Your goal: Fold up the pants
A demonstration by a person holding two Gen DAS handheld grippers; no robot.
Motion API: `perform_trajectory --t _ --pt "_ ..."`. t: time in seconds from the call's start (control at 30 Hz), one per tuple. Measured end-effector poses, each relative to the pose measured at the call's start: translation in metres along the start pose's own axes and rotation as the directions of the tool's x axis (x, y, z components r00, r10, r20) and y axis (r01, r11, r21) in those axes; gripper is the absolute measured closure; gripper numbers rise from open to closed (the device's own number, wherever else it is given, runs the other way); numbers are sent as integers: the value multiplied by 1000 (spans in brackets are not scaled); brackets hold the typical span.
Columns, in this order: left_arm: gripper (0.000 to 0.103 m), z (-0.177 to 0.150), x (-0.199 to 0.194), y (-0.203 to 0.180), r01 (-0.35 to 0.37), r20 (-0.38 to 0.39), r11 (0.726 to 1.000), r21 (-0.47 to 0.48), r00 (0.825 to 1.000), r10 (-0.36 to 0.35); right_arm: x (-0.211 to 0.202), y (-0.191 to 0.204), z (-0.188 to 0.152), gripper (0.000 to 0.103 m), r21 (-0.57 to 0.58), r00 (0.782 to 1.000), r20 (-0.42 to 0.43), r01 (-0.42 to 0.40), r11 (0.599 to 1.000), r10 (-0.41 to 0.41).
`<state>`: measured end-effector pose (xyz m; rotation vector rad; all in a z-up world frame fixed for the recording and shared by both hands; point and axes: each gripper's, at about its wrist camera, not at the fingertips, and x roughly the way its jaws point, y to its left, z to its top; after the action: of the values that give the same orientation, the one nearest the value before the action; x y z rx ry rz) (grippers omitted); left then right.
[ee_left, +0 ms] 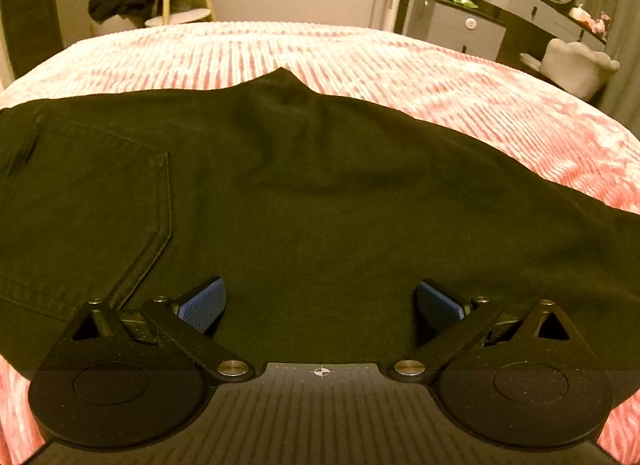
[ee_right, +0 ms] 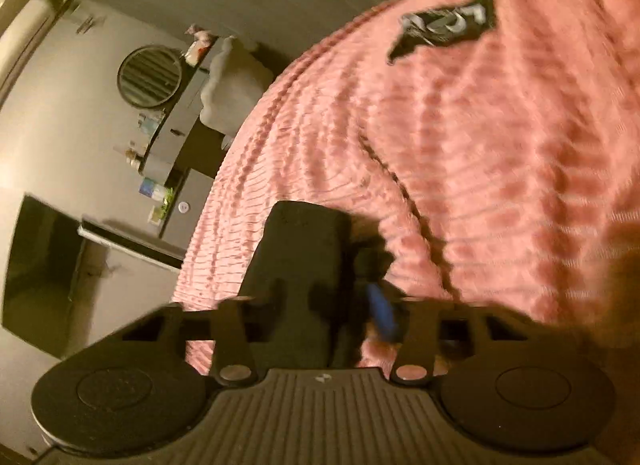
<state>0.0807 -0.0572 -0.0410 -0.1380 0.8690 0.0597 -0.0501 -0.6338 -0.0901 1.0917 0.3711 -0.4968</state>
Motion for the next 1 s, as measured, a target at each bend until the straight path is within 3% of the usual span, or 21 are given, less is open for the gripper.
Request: perform_trajectory --t 0.1,0.3,0.37,0.4,0.43,0.47,0.57,0.63,0.73,0.87,0.93,1.0 --pt "0 1 1 -1 -1 0 1000 -2 1000 1 -8 2 3 84 -5 998 20 -52 999 52" --pt "0 1 0 0 1 0 1000 -7 1000 -1 12 -8 4 52 70 997 -41 -62 996 65" --pt "0 2 0 1 4 1 1000 -14 1000 -4 18 -6 4 58 61 998 -41 -35 998 37" --pt "0 2 0 1 6 2 1000 -16 1000 -6 17 -3 3 67 49 999 -37 -24 999 26" --pt "0 2 0 2 7 2 1000 -19 1000 -7 14 4 3 84 23 1000 -19 -14 1000 15" --pt "0 2 0 2 8 3 1000 -24 1000 -8 9 11 1 90 -9 1000 0 -14 1000 14" --pt "0 3 -1 4 16 8 999 -46 1000 -16 -9 47 -4 92 -133 999 47 7 991 -1" --pt "0 3 -2 6 25 11 998 -61 1000 -24 -23 81 -12 93 -220 996 67 -36 975 52" --pt "0 3 -5 8 41 17 996 -79 999 -39 -47 145 -45 92 -397 985 48 -132 908 164" --pt "0 4 -12 17 89 22 987 -133 996 -87 -56 213 -131 90 -547 950 -133 -307 779 281" --pt "0 4 -17 22 124 36 978 -170 992 -120 -48 231 -187 88 -601 928 -258 -371 707 267" --pt "0 3 -22 27 160 48 967 -200 987 -153 -28 237 -253 85 -638 898 -402 -415 649 180"
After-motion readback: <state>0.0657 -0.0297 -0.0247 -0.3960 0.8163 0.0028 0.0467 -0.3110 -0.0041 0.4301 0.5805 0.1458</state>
